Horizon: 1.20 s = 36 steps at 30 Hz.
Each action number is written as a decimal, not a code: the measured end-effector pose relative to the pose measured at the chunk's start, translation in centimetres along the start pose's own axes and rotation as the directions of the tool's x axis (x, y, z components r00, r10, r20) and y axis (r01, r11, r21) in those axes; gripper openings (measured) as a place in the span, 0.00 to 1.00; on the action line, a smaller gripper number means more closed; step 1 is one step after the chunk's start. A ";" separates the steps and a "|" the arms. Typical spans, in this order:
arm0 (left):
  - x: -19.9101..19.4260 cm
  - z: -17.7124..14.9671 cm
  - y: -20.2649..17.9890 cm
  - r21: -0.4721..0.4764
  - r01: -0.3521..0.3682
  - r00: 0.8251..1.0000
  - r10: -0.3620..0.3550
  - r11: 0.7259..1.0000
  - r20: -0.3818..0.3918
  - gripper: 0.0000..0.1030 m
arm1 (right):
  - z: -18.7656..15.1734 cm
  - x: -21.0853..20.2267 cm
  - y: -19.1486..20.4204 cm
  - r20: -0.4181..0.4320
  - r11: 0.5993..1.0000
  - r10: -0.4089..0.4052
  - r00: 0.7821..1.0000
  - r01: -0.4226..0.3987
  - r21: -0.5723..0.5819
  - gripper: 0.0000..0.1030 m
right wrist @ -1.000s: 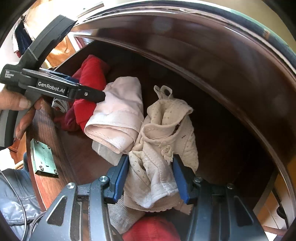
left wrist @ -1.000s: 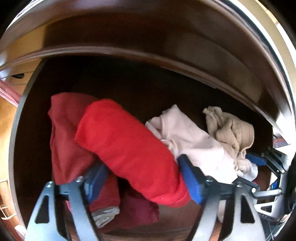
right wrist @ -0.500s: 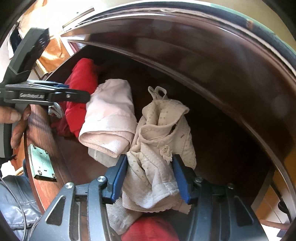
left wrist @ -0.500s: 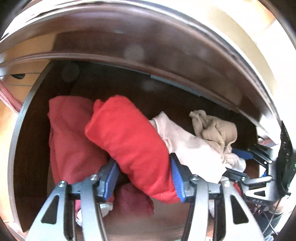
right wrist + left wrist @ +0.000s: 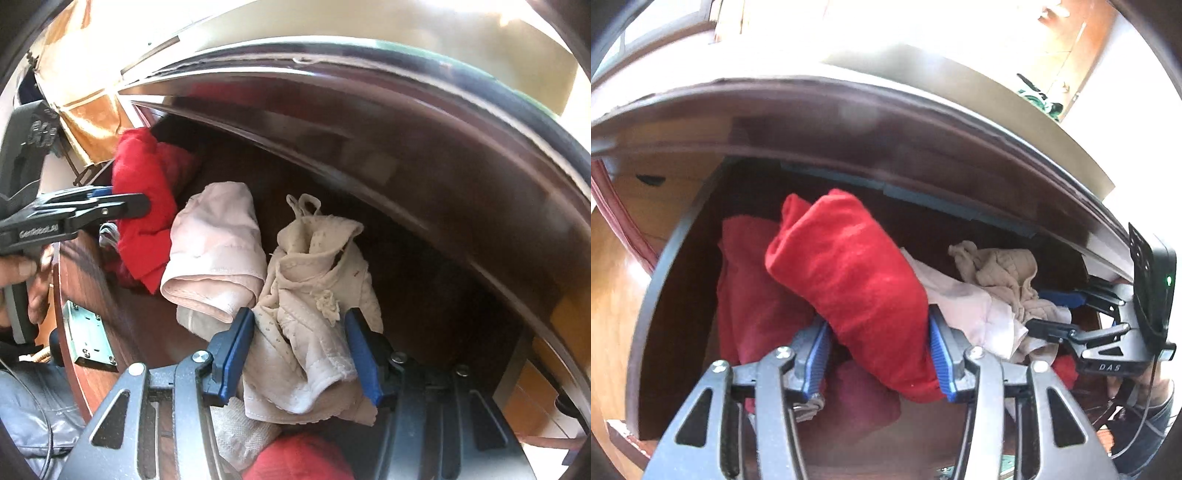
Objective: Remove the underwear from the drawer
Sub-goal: 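Grasp the beige lace underwear with the right tool while the left tool grasps the red rolled cloth, then lift the beige underwear and red cloth up out of the drawer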
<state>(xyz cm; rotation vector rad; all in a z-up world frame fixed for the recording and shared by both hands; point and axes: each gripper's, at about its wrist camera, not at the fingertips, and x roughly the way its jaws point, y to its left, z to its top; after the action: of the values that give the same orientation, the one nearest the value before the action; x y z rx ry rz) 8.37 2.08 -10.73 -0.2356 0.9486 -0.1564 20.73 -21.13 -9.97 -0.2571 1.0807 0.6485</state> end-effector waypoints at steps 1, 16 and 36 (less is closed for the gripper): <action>-0.3 -0.2 -0.3 0.015 -0.005 1.000 0.005 1.000 0.016 0.47 | 0.0 0.1 0.1 -0.007 1.000 -0.004 1.000 0.004 -0.001 0.52; -1.3 -0.7 -1.1 0.103 -0.020 0.996 0.011 0.994 0.088 0.46 | 1.8 3.4 3.7 -0.122 0.985 -0.140 0.983 0.126 -0.118 0.46; -2.2 -1.3 -1.1 0.098 -0.004 0.989 -0.011 0.995 0.145 0.45 | 0.3 -0.9 3.7 0.065 0.985 -0.084 0.994 0.093 -0.144 0.09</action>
<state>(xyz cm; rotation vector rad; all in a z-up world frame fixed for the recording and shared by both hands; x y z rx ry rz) 5.99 1.41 -9.44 -0.1556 0.7938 -0.1862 18.39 -18.43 -8.62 -0.4092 0.9608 0.6532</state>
